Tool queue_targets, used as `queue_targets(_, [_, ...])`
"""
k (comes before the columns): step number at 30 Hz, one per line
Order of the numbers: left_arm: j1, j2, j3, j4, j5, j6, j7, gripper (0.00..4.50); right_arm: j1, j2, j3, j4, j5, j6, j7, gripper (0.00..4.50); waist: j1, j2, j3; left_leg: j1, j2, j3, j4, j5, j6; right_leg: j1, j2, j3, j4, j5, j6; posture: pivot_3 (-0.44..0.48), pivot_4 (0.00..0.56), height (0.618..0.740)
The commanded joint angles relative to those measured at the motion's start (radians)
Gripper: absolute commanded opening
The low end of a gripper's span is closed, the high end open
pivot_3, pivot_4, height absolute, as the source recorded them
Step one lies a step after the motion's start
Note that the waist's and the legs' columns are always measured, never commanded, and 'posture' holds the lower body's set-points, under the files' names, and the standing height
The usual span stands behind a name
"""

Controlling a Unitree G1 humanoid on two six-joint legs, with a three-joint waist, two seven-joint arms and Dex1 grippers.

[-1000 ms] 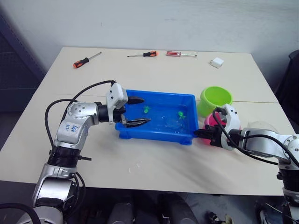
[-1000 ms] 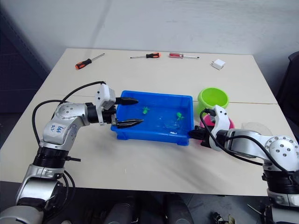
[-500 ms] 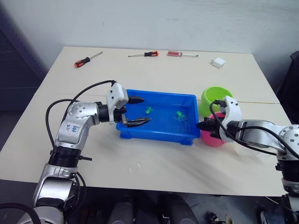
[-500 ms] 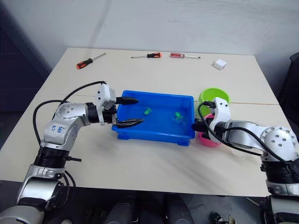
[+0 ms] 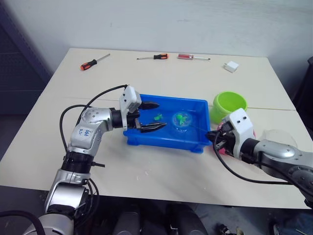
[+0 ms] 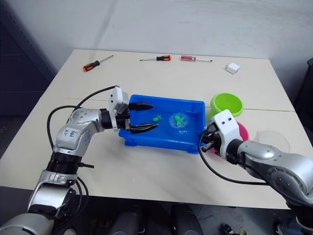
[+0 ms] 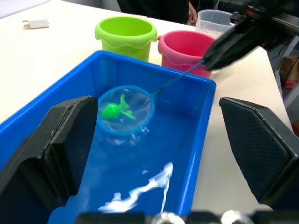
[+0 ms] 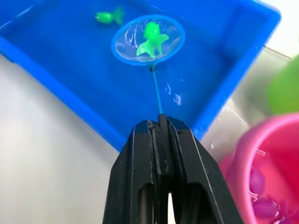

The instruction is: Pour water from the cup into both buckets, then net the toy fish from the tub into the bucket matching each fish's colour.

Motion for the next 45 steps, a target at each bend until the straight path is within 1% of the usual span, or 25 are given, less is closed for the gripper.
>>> queue_targets(1, [-0.054, -0.033, -0.002, 0.024, -0.02, -0.008, -0.009, 4.49, 0.062, 0.037, -0.107, -0.093, -0.061, -0.053, 0.003, 0.0, 0.002, 0.0, 0.0, 0.0, 0.0, 0.0, 0.0, 0.0, 0.0, 0.0, 0.0, 0.0, 0.0, 0.0, 0.0, 0.0, 0.15, 0.74])
queue_targets(2, [-0.058, -0.034, 0.0, 0.034, -0.019, -0.011, -0.014, 4.49, 0.067, 0.052, -0.115, -0.102, -0.07, -0.05, -0.006, 0.0, 0.002, 0.0, 0.0, 0.0, 0.0, 0.0, 0.0, 0.0, 0.0, 0.0, 0.0, 0.0, 0.0, 0.0, 0.0, 0.0, 0.15, 0.74])
queue_targets(5, [-0.087, -0.051, -0.012, 0.063, -0.013, -0.017, -0.032, 4.49, 0.159, 0.052, -0.262, -0.138, -0.108, -0.044, -0.01, 0.0, 0.002, 0.0, 0.0, 0.0, 0.0, 0.001, 0.0, 0.001, -0.002, 0.0, 0.0, 0.0, 0.001, 0.0, 0.0, 0.0, 0.15, 0.74])
queue_targets(9, [-0.121, -0.06, -0.012, 0.104, -0.005, -0.031, -0.042, 4.49, 0.232, 0.054, -0.389, -0.139, -0.161, -0.046, 0.0, 0.0, 0.003, 0.0, 0.0, 0.0, -0.001, 0.0, 0.0, 0.001, -0.002, 0.001, 0.0, 0.0, 0.001, 0.0, 0.0, 0.0, 0.15, 0.74])
queue_targets(12, [-0.145, -0.069, -0.008, 0.126, -0.007, -0.035, -0.041, 4.49, 0.278, 0.039, -0.445, -0.12, -0.242, -0.059, 0.035, 0.0, 0.003, 0.0, 0.0, 0.001, -0.001, 0.001, 0.0, 0.001, -0.002, 0.001, 0.0, 0.0, 0.001, 0.0, 0.0, 0.0, 0.15, 0.74])
queue_targets(15, [-0.158, -0.073, -0.009, 0.13, -0.006, -0.041, -0.047, 4.49, 0.28, 0.034, -0.46, -0.073, -0.321, -0.077, 0.061, 0.0, -0.001, 0.0, 0.0, 0.001, -0.001, 0.001, 0.0, 0.001, -0.002, 0.001, 0.0, 0.001, 0.001, 0.0, 0.0, 0.0, 0.15, 0.74])
queue_targets(17, [-0.164, -0.074, -0.011, 0.135, -0.001, -0.048, -0.048, 4.49, 0.273, 0.016, -0.446, -0.033, -0.386, -0.098, 0.088, 0.0, -0.001, 0.0, 0.0, 0.002, -0.001, 0.002, 0.0, 0.002, -0.003, 0.001, 0.001, 0.002, 0.001, 0.0, 0.0, 0.0, 0.15, 0.74])
queue_targets(22, [-0.188, -0.082, -0.008, 0.139, 0.003, -0.051, -0.033, 4.49, 0.25, -0.106, -0.321, 0.114, -0.646, -0.263, 0.182, 0.0, -0.001, 0.0, 0.0, 0.003, -0.001, 0.004, 0.0, 0.001, -0.002, 0.001, 0.001, 0.003, 0.001, 0.0, 0.0, 0.0, 0.15, 0.74])
queue_targets(25, [-0.192, -0.08, -0.004, 0.134, 0.003, -0.054, -0.027, 4.49, 0.26, -0.246, -0.205, 0.221, -0.915, -0.462, 0.206, 0.0, 0.0, 0.001, 0.0, 0.003, -0.001, 0.003, 0.0, 0.002, -0.003, 0.001, 0.001, 0.003, 0.001, 0.0, 0.0, 0.0, 0.15, 0.74])
queue_targets(28, [-0.186, -0.075, 0.001, 0.125, 0.002, -0.055, -0.02, 4.49, 0.256, -0.349, -0.104, 0.309, -1.135, -0.642, 0.209, 0.0, -0.001, 0.001, 0.0, 0.003, -0.001, 0.005, 0.0, 0.002, -0.004, 0.001, 0.001, 0.004, 0.001, 0.0, 0.0, 0.0, 0.15, 0.74])
queue_targets(30, [-0.18, -0.069, 0.003, 0.121, 0.003, -0.057, -0.019, 4.49, 0.242, -0.358, -0.078, 0.34, -1.197, -0.698, 0.225, 0.0, -0.001, 0.001, 0.0, 0.003, -0.001, 0.005, 0.0, 0.003, -0.005, 0.001, 0.001, 0.004, 0.001, 0.0, 0.0, 0.0, 0.15, 0.74])
queue_targets(33, [-0.173, -0.06, 0.007, 0.114, 0.001, -0.057, -0.017, 4.49, 0.212, -0.349, -0.11, 0.38, -1.276, -0.749, 0.206, 0.0, 0.0, 0.001, 0.0, 0.003, -0.001, 0.005, 0.0, 0.003, -0.005, 0.001, 0.001, 0.004, 0.002, 0.0, 0.0, 0.0, 0.15, 0.74])
queue_targets(37, [-0.167, -0.053, 0.007, 0.114, 0.004, -0.059, -0.015, 4.49, 0.197, -0.326, -0.131, 0.405, -1.3, -0.798, 0.249, 0.0, 0.0, 0.001, 0.0, 0.003, -0.001, 0.005, 0.001, 0.003, -0.006, 0.001, 0.001, 0.004, 0.003, 0.0, 0.0, 0.0, 0.15, 0.74])
queue_targets(39, [-0.164, -0.048, 0.007, 0.119, 0.009, -0.063, -0.014, 4.49, 0.197, -0.296, -0.16, 0.407, -1.294, -0.809, 0.259, 0.0, 0.001, 0.001, 0.0, 0.003, -0.001, 0.005, 0.001, 0.003, -0.006, 0.001, 0.001, 0.004, 0.003, 0.0, 0.0, 0.0, 0.15, 0.74])
queue_targets(41, [-0.151, -0.026, 0.008, 0.124, 0.022, -0.069, -0.017, 4.49, 0.152, -0.189, -0.22, 0.363, -1.17, -0.755, 0.283, 0.0, -0.002, 0.0, 0.0, 0.003, -0.001, 0.005, 0.001, 0.003, -0.006, 0.001, 0.001, 0.004, 0.003, 0.0, 0.0, 0.0, 0.15, 0.74])
queue_targets(42, [-0.136, -0.007, 0.01, 0.122, 0.027, -0.069, -0.023, 4.49, 0.106, -0.106, -0.237, 0.314, -1.046, -0.688, 0.309, 0.0, -0.005, 0.0, 0.0, 0.003, -0.001, 0.005, 0.001, 0.003, -0.006, 0.001, 0.001, 0.004, 0.003, 0.0, 0.0, 0.0, 0.15, 0.74])
queue_targets(43, [-0.125, 0.007, 0.011, 0.121, 0.029, -0.069, -0.026, 4.49, 0.073, -0.045, -0.248, 0.279, -0.964, -0.638, 0.332, 0.0, -0.008, 0.0, 0.0, 0.004, -0.001, 0.006, 0.001, 0.004, -0.006, 0.001, 0.001, 0.005, 0.004, 0.0, 0.0, 0.0, 0.15, 0.74])
queue_targets(45, [-0.082, 0.059, 0.02, 0.095, 0.021, -0.054, -0.053, 4.49, 0.029, 0.004, -0.204, 0.199, -0.858, -0.572, 0.43, 0.0, -0.017, 0.001, 0.0, 0.006, -0.001, 0.006, 0.001, 0.004, -0.007, 0.001, 0.001, 0.005, 0.005, 0.0, 0.0, 0.0, 0.15, 0.74])
